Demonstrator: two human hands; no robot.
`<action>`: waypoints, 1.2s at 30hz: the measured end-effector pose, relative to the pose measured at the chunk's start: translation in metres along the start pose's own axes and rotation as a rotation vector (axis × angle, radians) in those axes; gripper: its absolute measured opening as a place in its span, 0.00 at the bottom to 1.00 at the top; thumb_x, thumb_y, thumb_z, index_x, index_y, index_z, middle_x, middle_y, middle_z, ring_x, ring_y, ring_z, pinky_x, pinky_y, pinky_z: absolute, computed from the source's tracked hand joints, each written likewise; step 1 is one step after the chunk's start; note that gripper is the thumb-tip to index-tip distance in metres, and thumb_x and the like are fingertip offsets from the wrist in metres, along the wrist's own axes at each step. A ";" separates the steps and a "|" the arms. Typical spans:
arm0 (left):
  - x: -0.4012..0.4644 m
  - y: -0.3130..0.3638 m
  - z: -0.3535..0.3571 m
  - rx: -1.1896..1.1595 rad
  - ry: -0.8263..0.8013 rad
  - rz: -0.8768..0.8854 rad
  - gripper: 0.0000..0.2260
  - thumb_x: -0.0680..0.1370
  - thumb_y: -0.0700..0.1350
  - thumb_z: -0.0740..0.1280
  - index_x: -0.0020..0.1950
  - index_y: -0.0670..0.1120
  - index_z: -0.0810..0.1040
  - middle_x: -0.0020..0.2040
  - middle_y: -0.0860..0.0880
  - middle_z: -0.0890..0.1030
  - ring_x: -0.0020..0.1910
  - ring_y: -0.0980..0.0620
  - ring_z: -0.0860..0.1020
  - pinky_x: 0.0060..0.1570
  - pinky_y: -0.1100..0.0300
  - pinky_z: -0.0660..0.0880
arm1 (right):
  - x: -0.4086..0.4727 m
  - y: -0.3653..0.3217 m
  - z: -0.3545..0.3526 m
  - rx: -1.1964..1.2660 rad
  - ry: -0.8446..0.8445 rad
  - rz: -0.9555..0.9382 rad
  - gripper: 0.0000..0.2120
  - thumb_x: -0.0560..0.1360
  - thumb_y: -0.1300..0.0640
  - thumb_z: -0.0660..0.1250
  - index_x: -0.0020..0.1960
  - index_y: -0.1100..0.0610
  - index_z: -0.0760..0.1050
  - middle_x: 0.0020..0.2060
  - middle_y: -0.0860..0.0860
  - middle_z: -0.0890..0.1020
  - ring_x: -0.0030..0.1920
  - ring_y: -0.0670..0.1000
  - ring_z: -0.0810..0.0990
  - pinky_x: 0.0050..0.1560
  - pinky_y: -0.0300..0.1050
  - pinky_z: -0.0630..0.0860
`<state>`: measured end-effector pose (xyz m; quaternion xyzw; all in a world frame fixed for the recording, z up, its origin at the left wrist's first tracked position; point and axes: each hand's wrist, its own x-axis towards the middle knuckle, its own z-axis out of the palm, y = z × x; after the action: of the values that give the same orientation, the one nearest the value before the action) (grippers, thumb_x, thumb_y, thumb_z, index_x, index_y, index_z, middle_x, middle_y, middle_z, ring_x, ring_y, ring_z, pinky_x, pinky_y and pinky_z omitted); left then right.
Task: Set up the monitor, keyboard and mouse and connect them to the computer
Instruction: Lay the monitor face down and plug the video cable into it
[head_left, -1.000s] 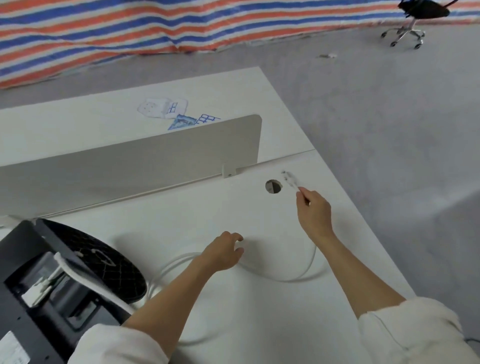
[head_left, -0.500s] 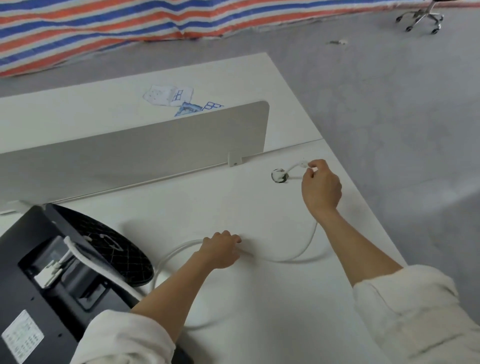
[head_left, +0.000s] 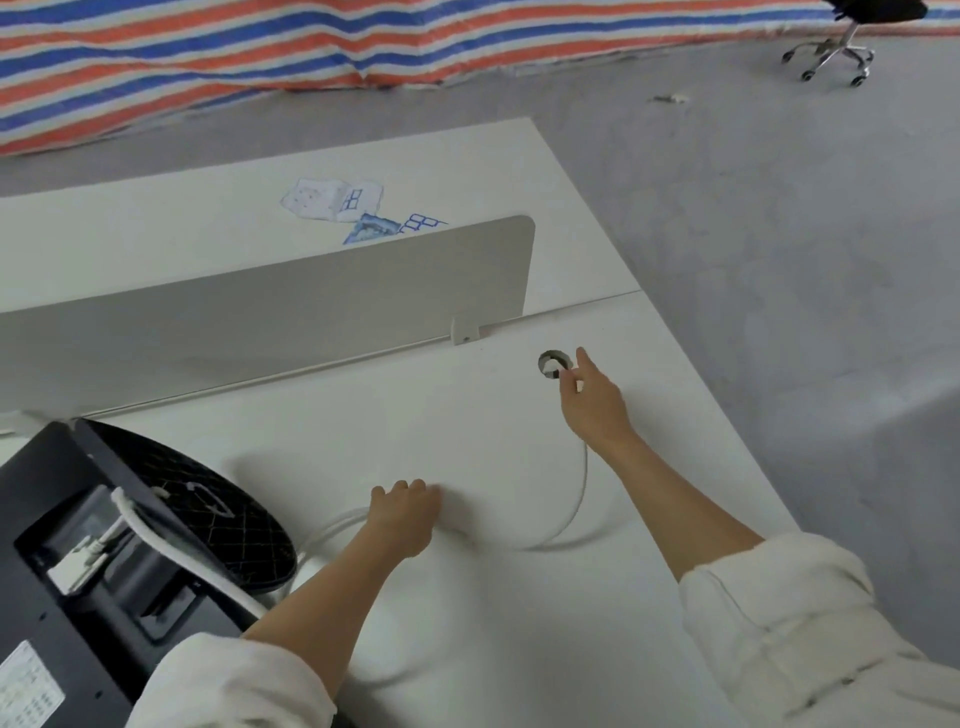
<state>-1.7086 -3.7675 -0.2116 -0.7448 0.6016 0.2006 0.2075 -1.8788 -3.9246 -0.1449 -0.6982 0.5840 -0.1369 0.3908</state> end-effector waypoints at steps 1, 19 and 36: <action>0.001 -0.001 -0.004 -0.042 0.009 -0.005 0.12 0.78 0.38 0.56 0.61 0.46 0.68 0.59 0.47 0.73 0.59 0.47 0.72 0.56 0.54 0.66 | -0.002 0.002 0.003 -0.015 -0.044 0.004 0.23 0.82 0.55 0.52 0.76 0.58 0.54 0.70 0.56 0.67 0.69 0.57 0.66 0.66 0.50 0.63; -0.057 -0.093 -0.113 -0.108 -0.053 -0.107 0.13 0.81 0.50 0.55 0.58 0.45 0.74 0.56 0.48 0.77 0.55 0.45 0.75 0.53 0.54 0.70 | -0.089 -0.028 0.095 -0.159 -0.429 -0.423 0.22 0.77 0.65 0.56 0.70 0.55 0.67 0.68 0.49 0.70 0.68 0.49 0.67 0.66 0.35 0.59; -0.173 -0.153 -0.092 -0.534 0.382 -0.174 0.22 0.81 0.57 0.53 0.41 0.45 0.79 0.30 0.52 0.76 0.31 0.53 0.74 0.38 0.57 0.70 | -0.159 -0.108 0.109 0.377 -0.549 -0.443 0.11 0.77 0.57 0.64 0.39 0.64 0.73 0.28 0.51 0.71 0.28 0.45 0.67 0.38 0.45 0.69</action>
<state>-1.5881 -3.6484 -0.0301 -0.8456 0.4899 0.1895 -0.0951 -1.7763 -3.7346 -0.0975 -0.7339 0.2576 -0.1310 0.6147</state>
